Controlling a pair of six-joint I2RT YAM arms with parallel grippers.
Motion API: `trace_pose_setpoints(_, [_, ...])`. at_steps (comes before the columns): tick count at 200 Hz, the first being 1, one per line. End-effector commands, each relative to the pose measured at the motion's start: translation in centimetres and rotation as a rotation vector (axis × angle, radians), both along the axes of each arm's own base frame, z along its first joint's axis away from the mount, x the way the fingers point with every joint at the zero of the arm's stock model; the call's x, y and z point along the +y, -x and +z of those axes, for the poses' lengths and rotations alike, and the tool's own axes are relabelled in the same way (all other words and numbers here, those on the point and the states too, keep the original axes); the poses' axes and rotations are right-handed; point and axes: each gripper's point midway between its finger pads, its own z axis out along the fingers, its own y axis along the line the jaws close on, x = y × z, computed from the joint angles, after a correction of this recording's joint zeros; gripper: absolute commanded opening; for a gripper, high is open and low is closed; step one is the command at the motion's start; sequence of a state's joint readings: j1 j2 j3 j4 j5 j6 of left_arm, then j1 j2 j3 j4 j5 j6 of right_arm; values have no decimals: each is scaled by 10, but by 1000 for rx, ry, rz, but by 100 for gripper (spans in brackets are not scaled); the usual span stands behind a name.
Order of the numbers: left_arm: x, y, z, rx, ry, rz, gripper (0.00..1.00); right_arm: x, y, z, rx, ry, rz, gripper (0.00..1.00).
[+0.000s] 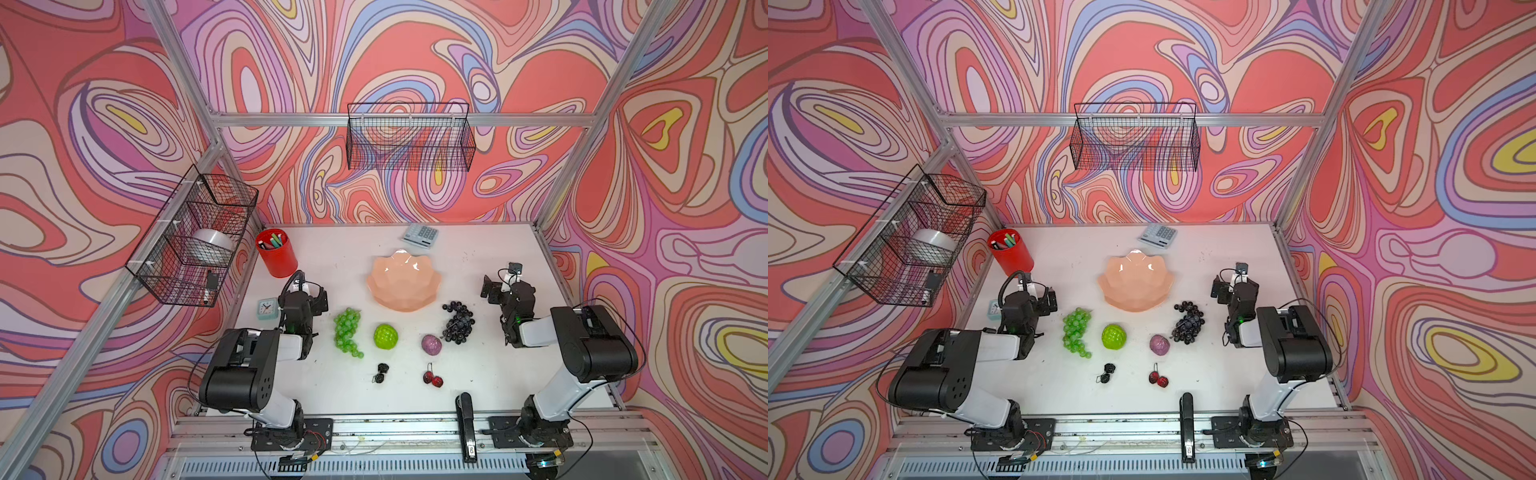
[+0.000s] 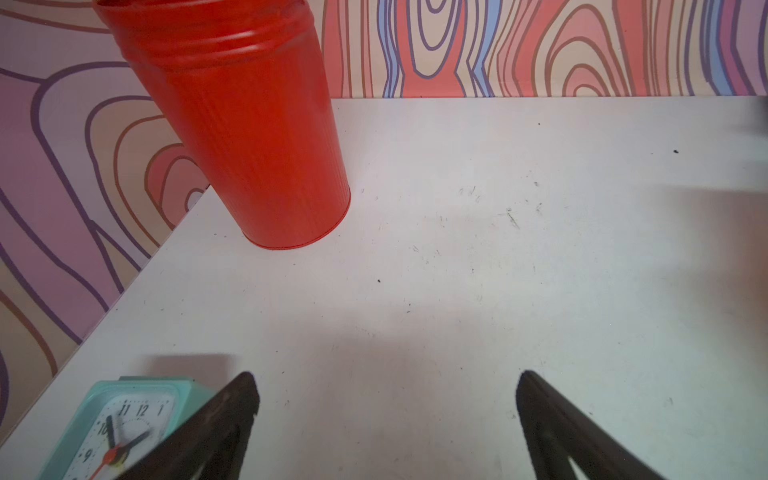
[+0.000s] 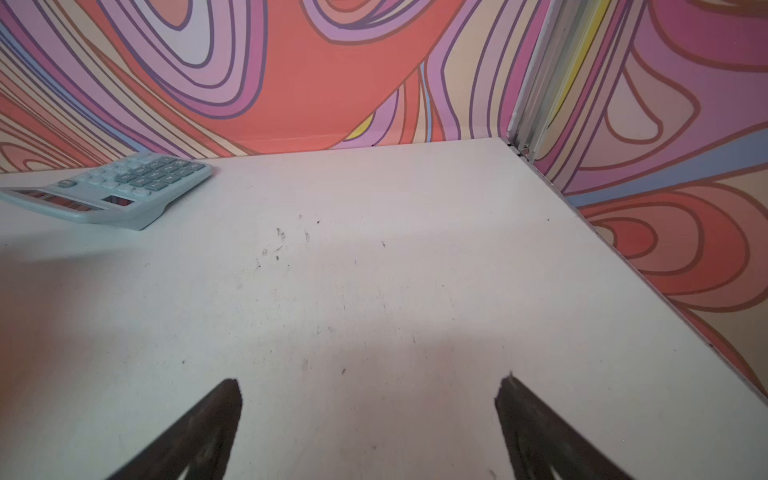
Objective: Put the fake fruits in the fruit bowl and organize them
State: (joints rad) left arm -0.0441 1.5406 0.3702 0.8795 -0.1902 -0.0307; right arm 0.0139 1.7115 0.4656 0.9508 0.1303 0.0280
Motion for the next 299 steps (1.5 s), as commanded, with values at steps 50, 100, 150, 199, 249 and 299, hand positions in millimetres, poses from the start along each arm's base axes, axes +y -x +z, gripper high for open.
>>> trace_pose_setpoints(50, [2, -2, 5, -28, 5, 7, 100, -1, -1, 3, -13, -6, -5, 98])
trace_pose_setpoints(100, [2, -2, 6, -30, 6, 7, 100, -1, -1, 2, -12, -6, -5, 98])
trace_pose_setpoints(150, [1, -2, 5, -27, 3, 4, 100, -1, -1, 2, -11, -9, -1, 98])
trace_pose_setpoints(199, [2, -1, 6, -30, 3, 6, 100, -3, 0, 4, -18, -7, -14, 98])
trace_pose_setpoints(249, [13, -14, 43, 68, -9, 83, 100, -11, 4, 48, -36, -9, -61, 98])
trace_pose_setpoints(299, [15, -4, 79, 242, 142, 218, 100, 1, 1, 117, 39, -178, -49, 92])
